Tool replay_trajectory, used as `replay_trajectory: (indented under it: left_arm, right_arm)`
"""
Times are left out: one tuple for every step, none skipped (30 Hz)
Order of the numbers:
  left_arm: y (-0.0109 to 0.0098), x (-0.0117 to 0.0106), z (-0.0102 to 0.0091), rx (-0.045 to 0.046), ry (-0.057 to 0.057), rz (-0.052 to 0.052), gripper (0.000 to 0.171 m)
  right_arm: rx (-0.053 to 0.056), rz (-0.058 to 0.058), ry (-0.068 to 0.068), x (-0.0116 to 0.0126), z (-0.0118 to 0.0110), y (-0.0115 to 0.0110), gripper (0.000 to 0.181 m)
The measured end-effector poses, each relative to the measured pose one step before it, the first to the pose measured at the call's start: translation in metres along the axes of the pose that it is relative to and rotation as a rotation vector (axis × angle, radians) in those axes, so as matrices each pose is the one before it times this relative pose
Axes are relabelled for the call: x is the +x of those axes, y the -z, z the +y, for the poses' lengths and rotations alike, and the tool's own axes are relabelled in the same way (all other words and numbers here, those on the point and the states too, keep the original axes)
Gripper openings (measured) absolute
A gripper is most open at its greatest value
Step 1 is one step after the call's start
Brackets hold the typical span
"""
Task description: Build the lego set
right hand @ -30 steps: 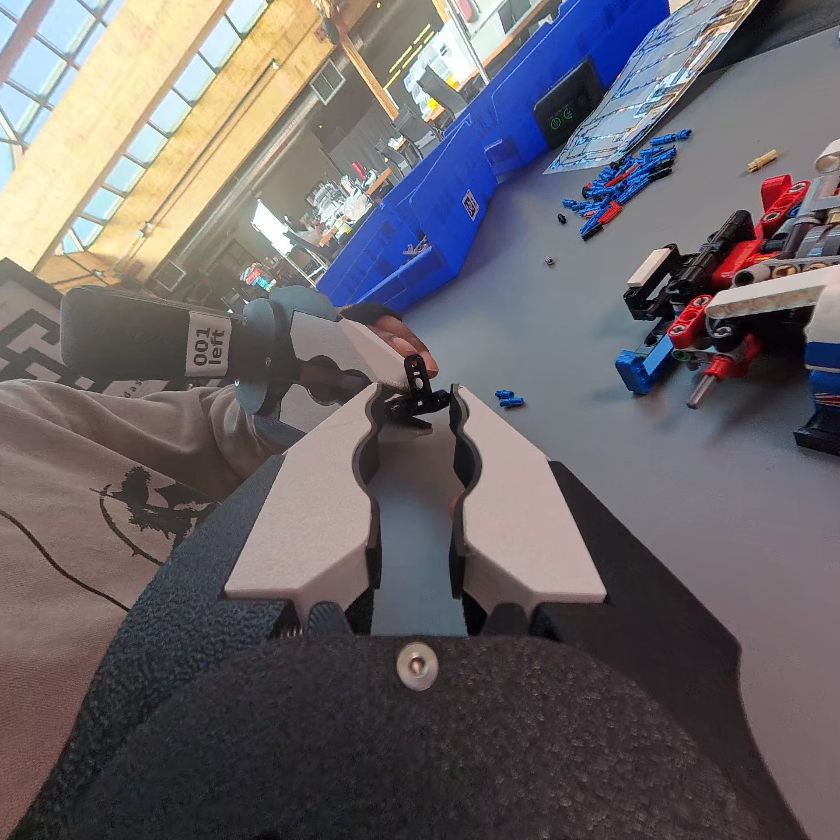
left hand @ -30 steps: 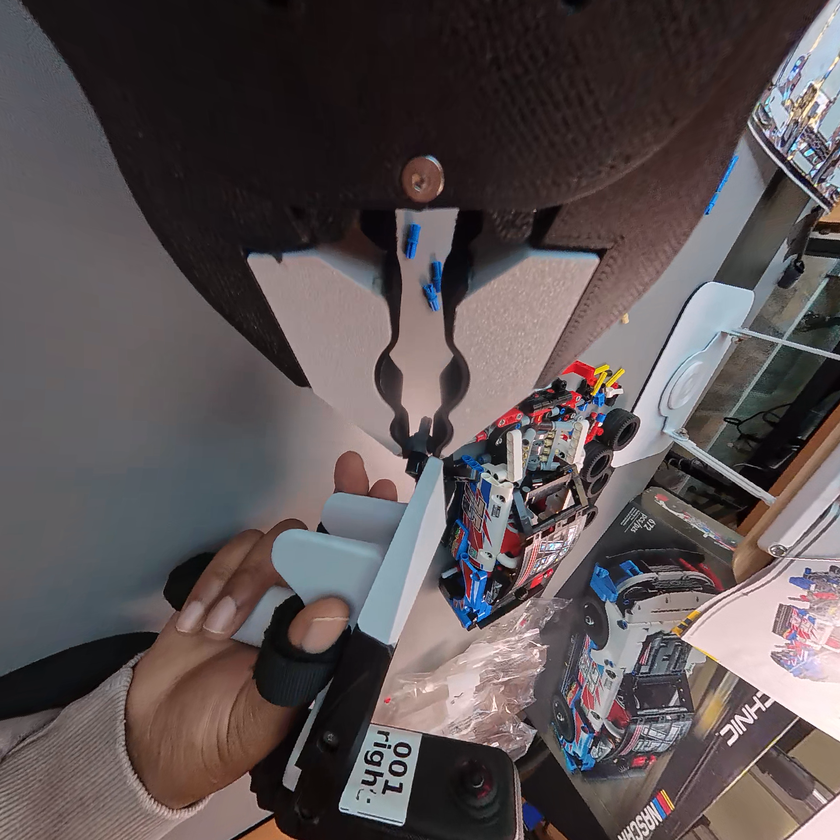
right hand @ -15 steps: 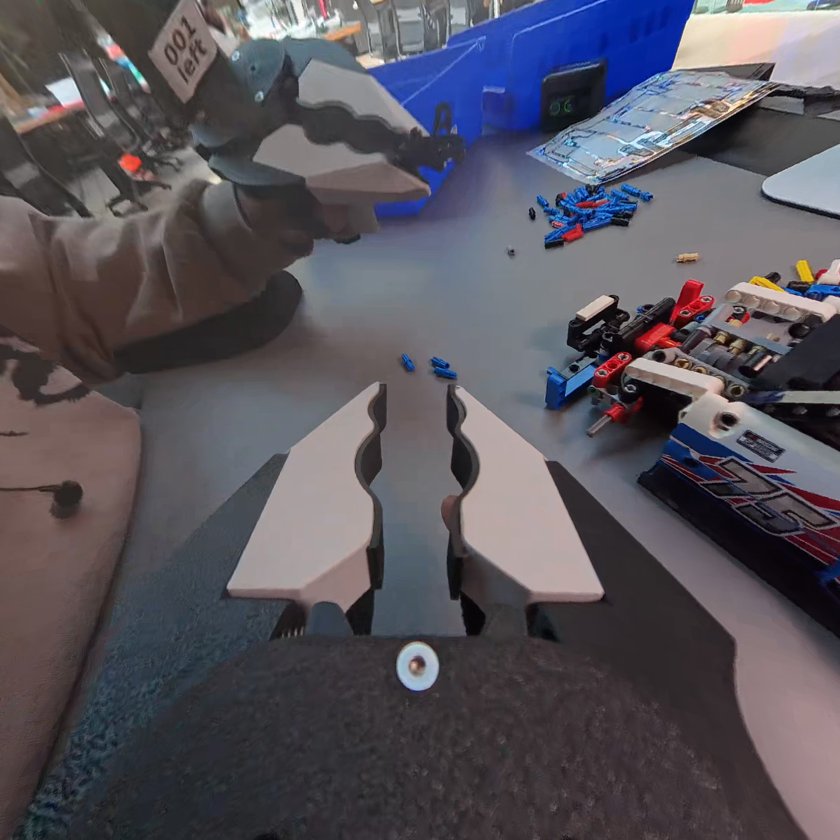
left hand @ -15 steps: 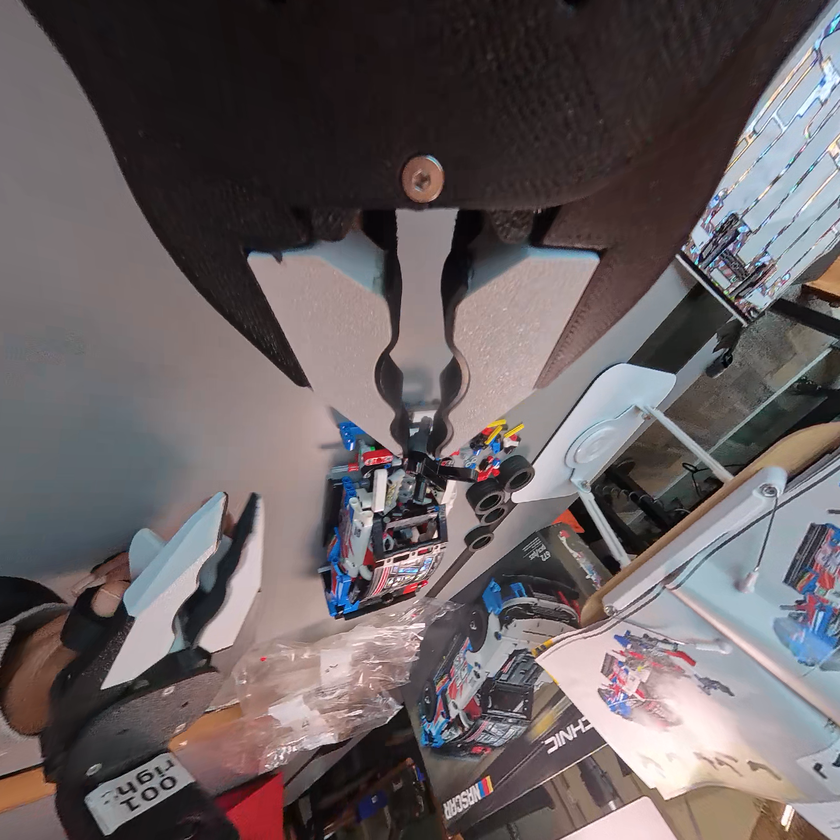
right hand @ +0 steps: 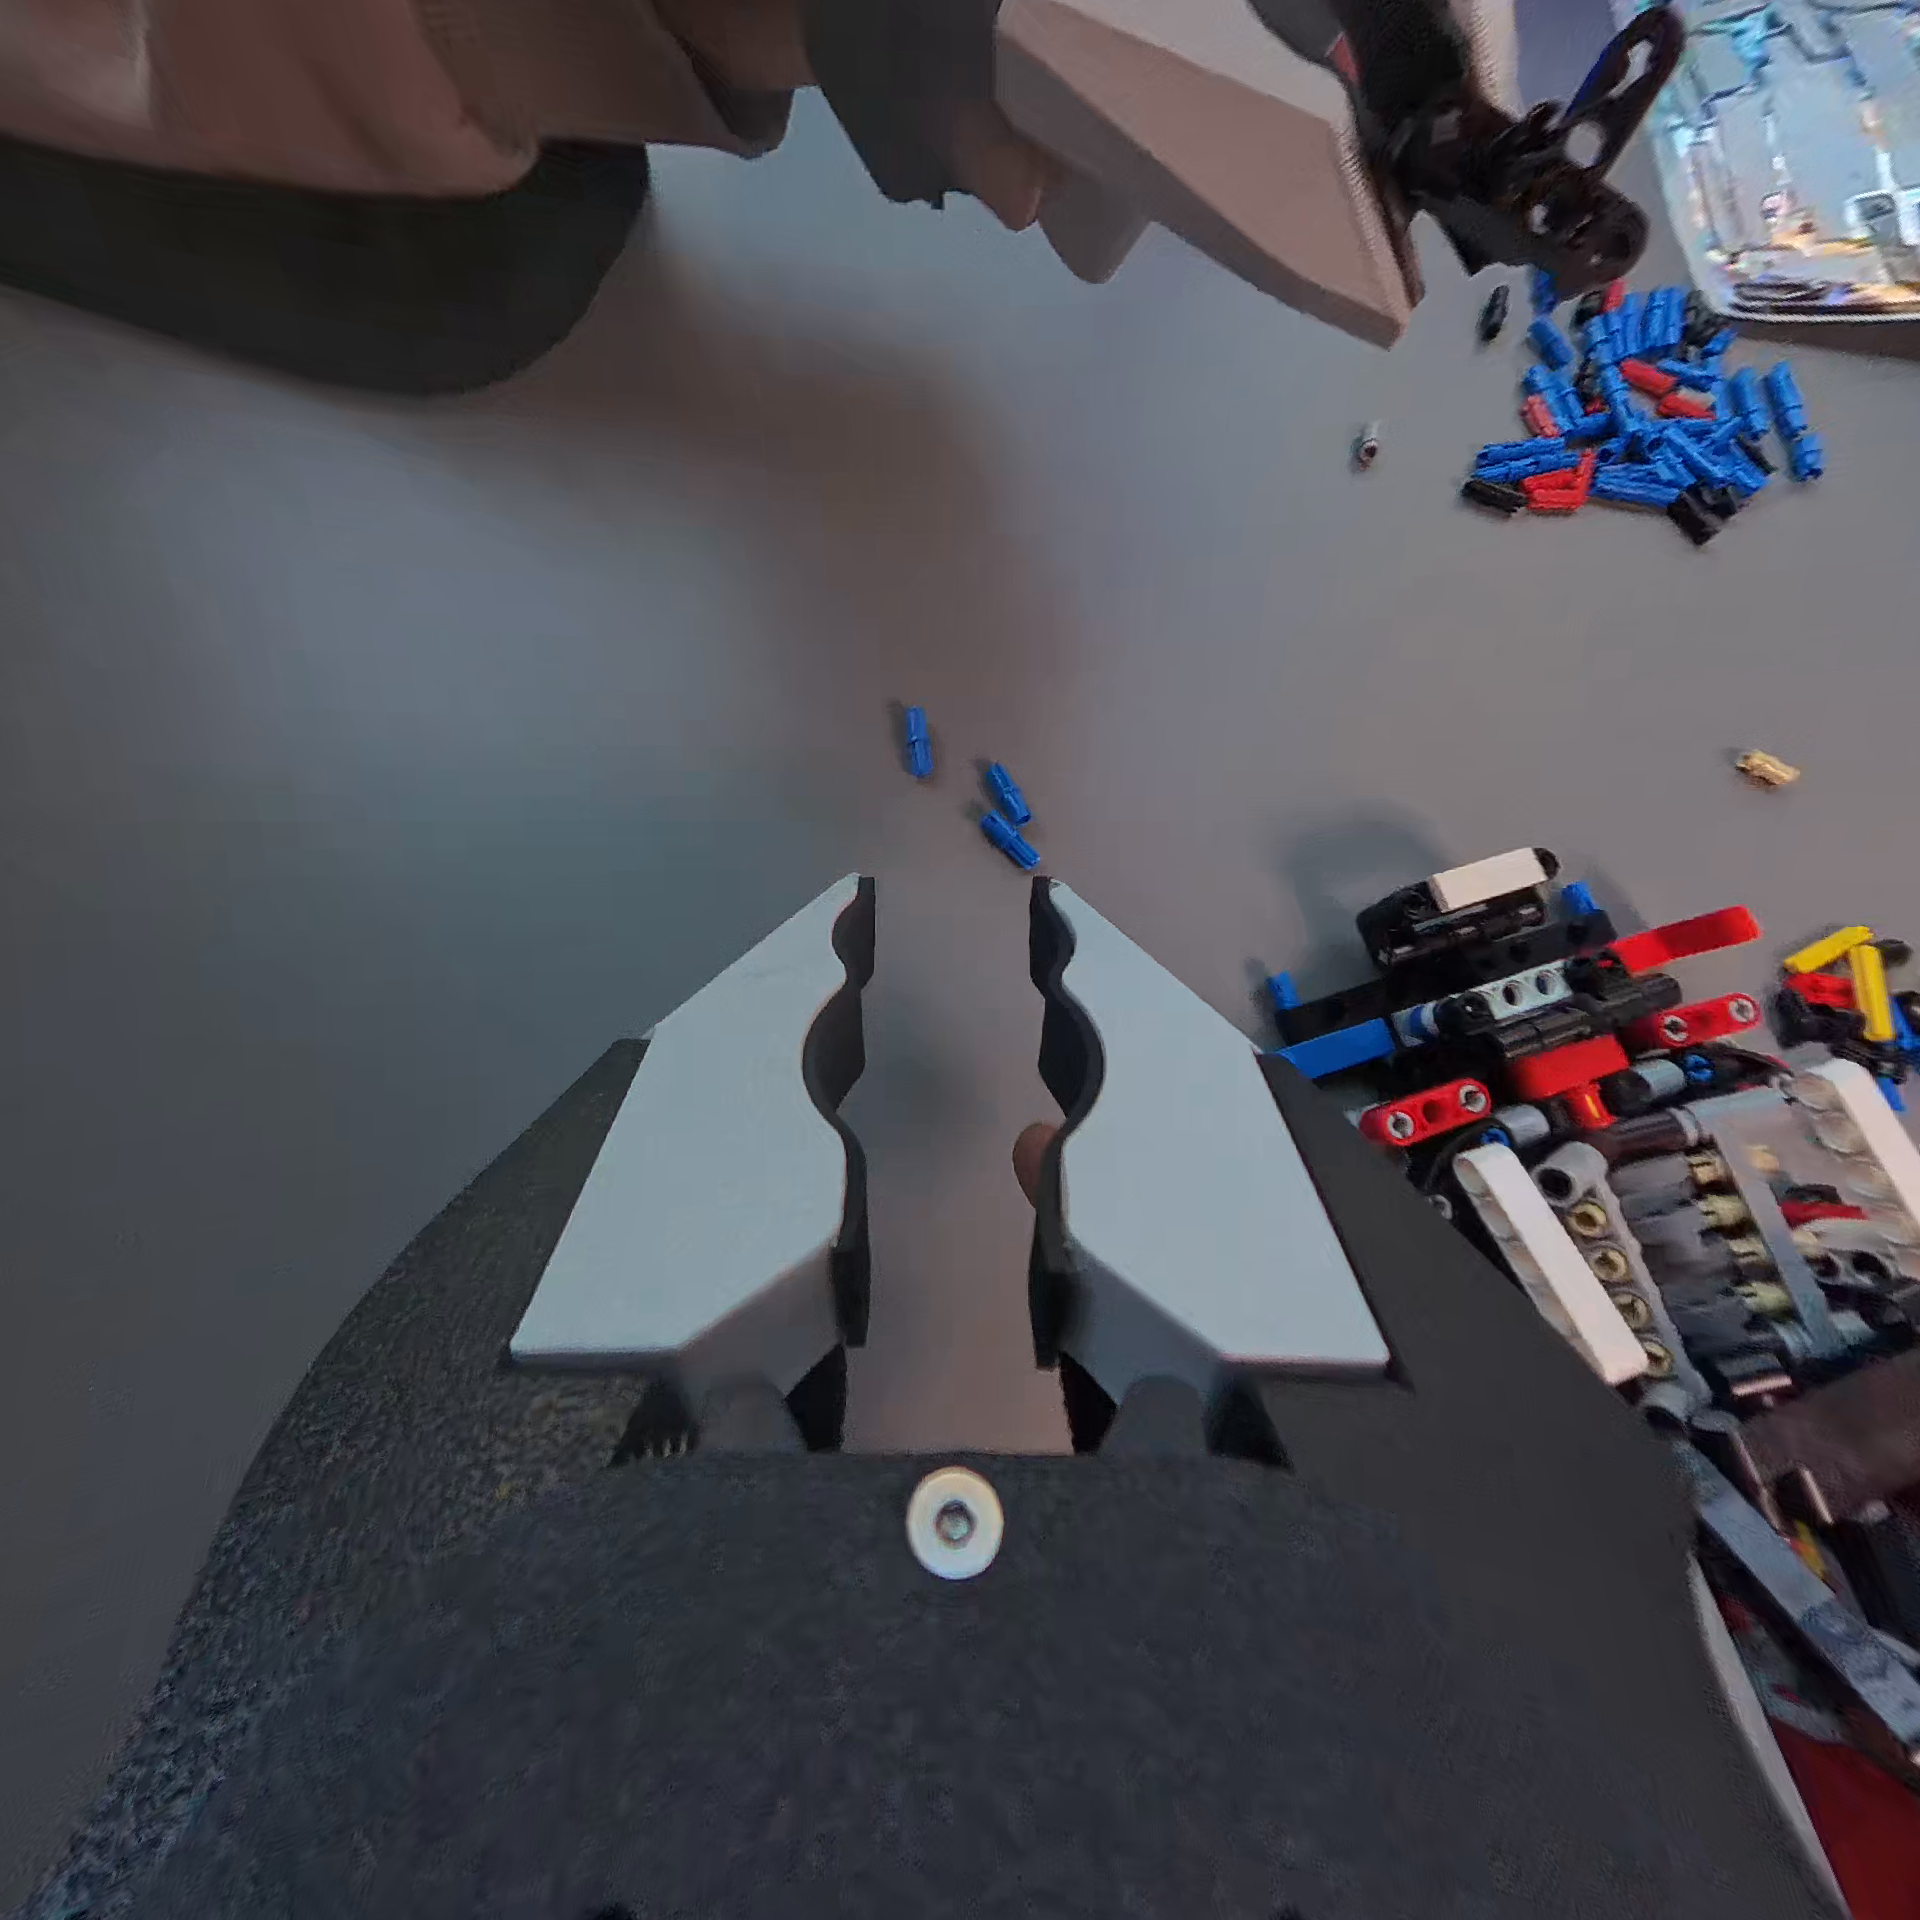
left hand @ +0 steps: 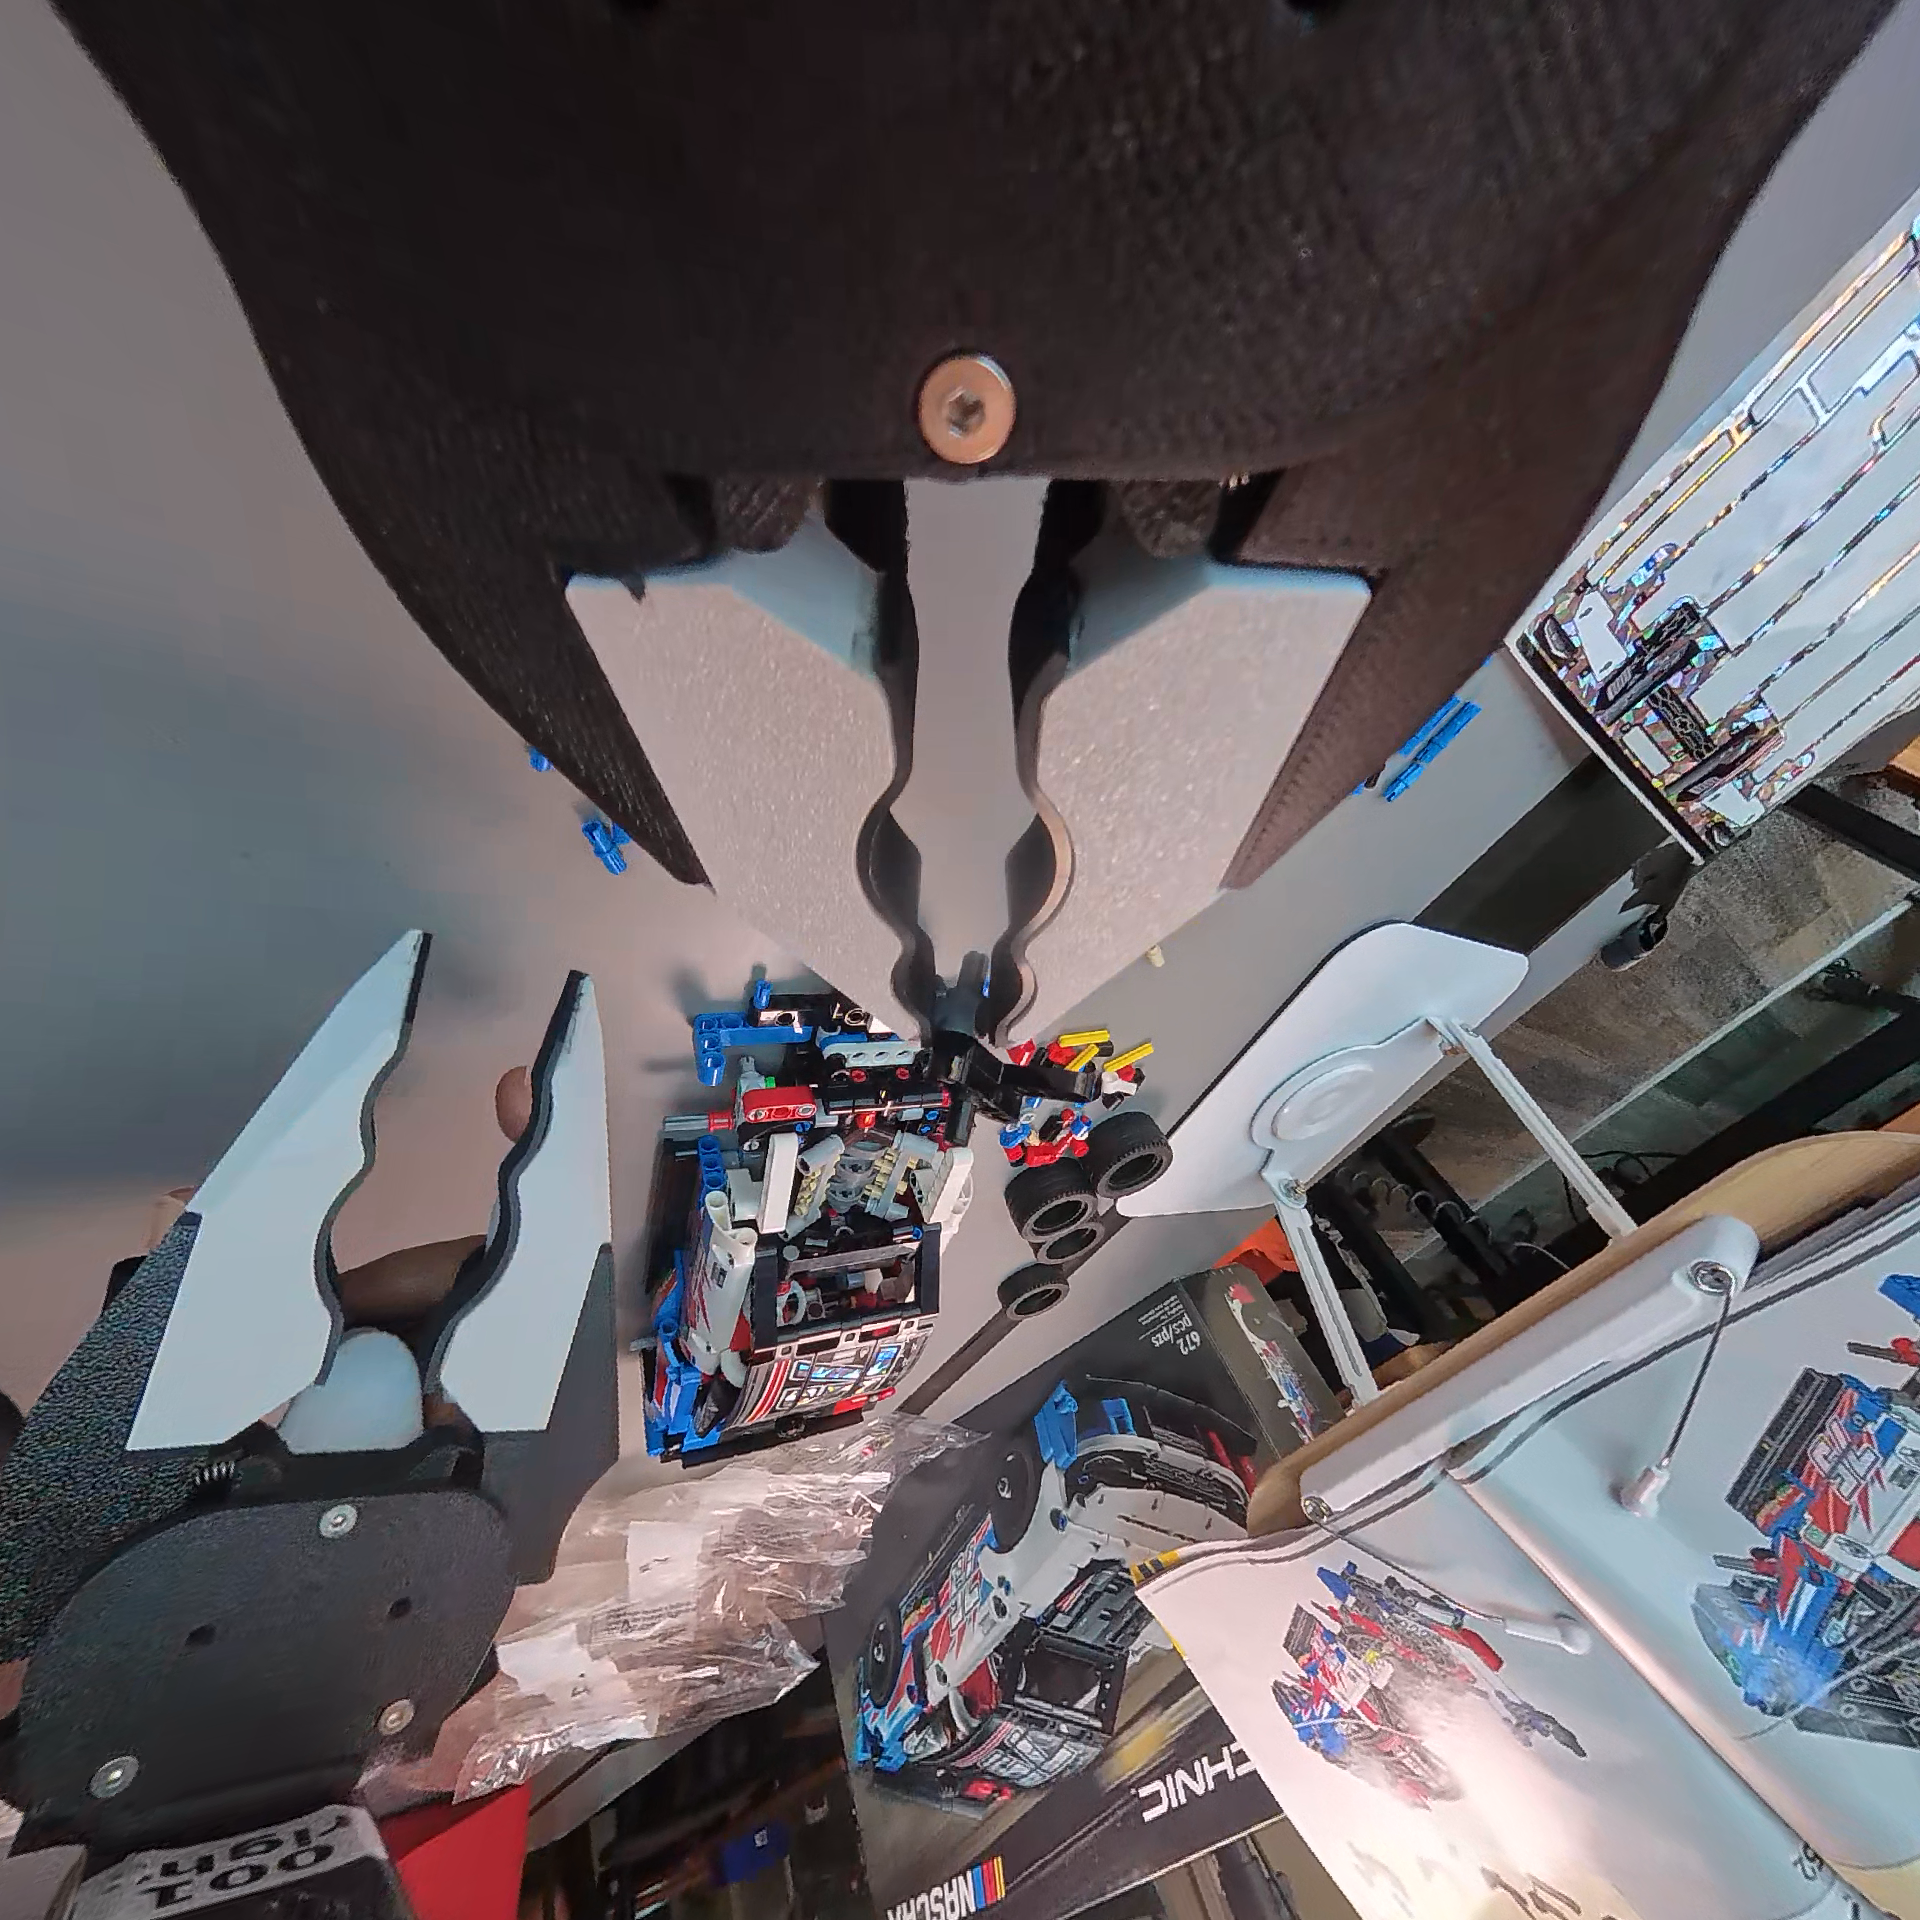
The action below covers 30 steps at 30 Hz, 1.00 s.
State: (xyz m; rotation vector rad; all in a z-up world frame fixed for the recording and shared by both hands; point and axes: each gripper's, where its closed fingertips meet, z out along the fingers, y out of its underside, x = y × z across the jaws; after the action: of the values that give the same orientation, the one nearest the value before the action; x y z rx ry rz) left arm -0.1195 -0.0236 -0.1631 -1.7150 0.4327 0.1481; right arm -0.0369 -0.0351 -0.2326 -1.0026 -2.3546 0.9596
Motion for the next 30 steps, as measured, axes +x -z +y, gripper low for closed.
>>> replay_trajectory:
  left_arm:
    - [0.00036,-0.00101,0.00024,0.00062,0.0002,-0.0025,0.008]
    - [0.00041,-0.00132,0.00013,0.00097,-0.0014,-0.0054,0.008]
    - [0.00044,-0.00171,0.00049,0.00051,-0.0008,-0.0069,0.008]
    - [0.00008,-0.00145,0.00113,-0.00325,-0.0002,-0.0051,0.008]
    - [-0.00034,-0.00102,0.00177,-0.00670,-0.0011,-0.0021,0.008]
    - [-0.00036,-0.00048,0.00171,-0.00681,-0.0020,0.0008,0.008]
    - [-0.00043,-0.00038,0.00157,-0.00590,-0.0014,0.0013,0.008]
    - [-0.00046,-0.00019,0.00119,-0.00427,-0.0005,0.0010,0.008]
    - [-0.00037,0.00009,0.00103,-0.00398,0.0001,0.0022,0.008]
    - [-0.00056,0.00036,0.00085,-0.00434,-0.0006,0.0029,0.008]
    - [-0.00058,0.00060,0.00082,-0.00387,-0.0030,0.0026,0.008]
    - [-0.00061,0.00075,0.00073,-0.00404,-0.0046,0.0026,0.008]
    - [-0.00066,0.00114,0.00091,-0.00538,-0.0050,0.0041,0.008]
    - [-0.00079,0.00116,0.00095,-0.00549,-0.0053,0.0037,0.008]
    - [-0.00054,0.00101,0.00078,-0.00463,-0.0054,0.0025,0.008]
    - [-0.00055,0.00110,0.00077,-0.00432,-0.0041,0.0032,0.008]
    - [-0.00040,0.00085,0.00066,-0.00391,-0.0023,0.0028,0.008]
    - [-0.00037,0.00069,0.00057,-0.00288,-0.0020,0.0020,0.008]
    - [-0.00025,0.00046,0.00054,-0.00260,-0.0019,0.0017,0.008]
    - [-0.00022,0.00040,0.00031,-0.00221,-0.0014,0.0016,0.008]
    - [-0.00010,0.00018,0.00009,-0.00071,-0.0011,0.0005,0.009]
    - [0.00002,0.00034,0.00001,-0.00066,-0.0008,0.0015,0.009]
    - [-0.00002,0.00030,0.00009,-0.00141,-0.0004,0.0013,0.009]
    - [-0.00005,0.00006,0.00020,-0.00120,-0.0010,0.0002,0.009]
    - [-0.00006,0.00000,-0.00011,-0.00031,-0.0011,0.0003,0.009]
    - [-0.00019,0.00032,-0.00005,-0.00019,0.0000,0.0019,0.009]
    - [-0.00050,0.00039,0.00046,-0.00193,0.0005,0.0033,0.009]
    - [-0.00056,0.00044,0.00061,-0.00343,-0.0006,0.0022,0.008]
    - [-0.00046,0.00038,0.00063,-0.00374,-0.0023,0.0019,0.008]
    - [-0.00031,0.00047,0.00055,-0.00353,-0.0032,0.0013,0.008]
  right_arm:
    - [-0.0257,-0.0302,0.0031,-0.00167,0.00251,-0.00264,0.028]
    - [-0.0140,-0.0171,0.0005,0.00037,0.00114,-0.00252,0.028]
    - [-0.0105,-0.0147,-0.0050,0.00060,0.00086,-0.00248,0.028]
    - [-0.0092,-0.0086,-0.0093,0.00117,0.00083,-0.00275,0.028]
    - [-0.0043,-0.0017,-0.0052,0.00146,0.00019,-0.00294,0.028]
    - [-0.0036,-0.0042,-0.0008,0.00009,0.00022,-0.00278,0.028]
    - [-0.0004,-0.0011,0.0005,-0.00020,-0.00032,-0.00249,0.028]
    - [0.0018,-0.0002,0.0009,-0.00031,-0.00048,-0.00196,0.028]
    - [-0.0034,0.0058,-0.0024,0.00086,0.00036,-0.00192,0.027]
    - [-0.0059,0.0181,-0.0015,0.00326,0.00078,-0.00154,0.025]
    - [-0.0028,0.0089,0.0044,0.00198,0.00055,-0.00116,0.025]
    - [0.0009,-0.0010,0.0023,0.00075,-0.00021,-0.00074,0.024]
    - [0.0017,0.0001,-0.0031,0.00148,-0.00094,-0.00048,0.023]
    - [-0.0032,0.0019,-0.0021,0.00182,-0.00047,-0.00087,0.023]
    - [-0.0060,0.0011,0.0014,0.00156,-0.00029,-0.00137,0.022]
    - [-0.0093,-0.0036,0.0022,0.00066,-0.00022,-0.00131,0.021]
    - [-0.0132,-0.0072,0.0037,-0.00015,-0.00009,-0.00119,0.020]
    - [-0.0158,-0.0074,0.0066,-0.00039,0.00014,-0.00104,0.019]
    - [-0.0188,-0.0091,0.0089,-0.00092,0.00087,-0.00086,0.017]
    - [-0.0159,-0.0110,0.0092,-0.00133,0.00062,-0.00049,0.014]
    - [-0.0105,-0.0148,0.0053,-0.00210,-0.00006,-0.00027,0.012]
    - [-0.0065,-0.0088,0.0034,-0.00131,-0.00007,-0.00025,0.009]
    - [-0.0034,-0.0004,0.0041,-0.00039,-0.00001,0.00003,0.008]
    - [-0.0016,0.0038,0.0045,0.00001,-0.00010,0.00004,0.009]
    - [-0.0017,0.0077,0.0071,0.00038,-0.00018,0.00001,0.009]
    - [-0.0036,0.0032,0.0077,-0.00032,-0.00026,-0.00010,0.011]
    - [-0.0073,-0.0029,0.0041,-0.00096,-0.00052,-0.00042,0.011]
    - [-0.0106,-0.0072,0.0021,-0.00121,-0.00091,-0.00068,0.011]
    - [-0.0121,-0.0077,0.0030,-0.00097,-0.00128,-0.00108,0.011]
    - [-0.0123,-0.0076,0.0017,-0.00091,-0.00180,-0.00138,0.011]
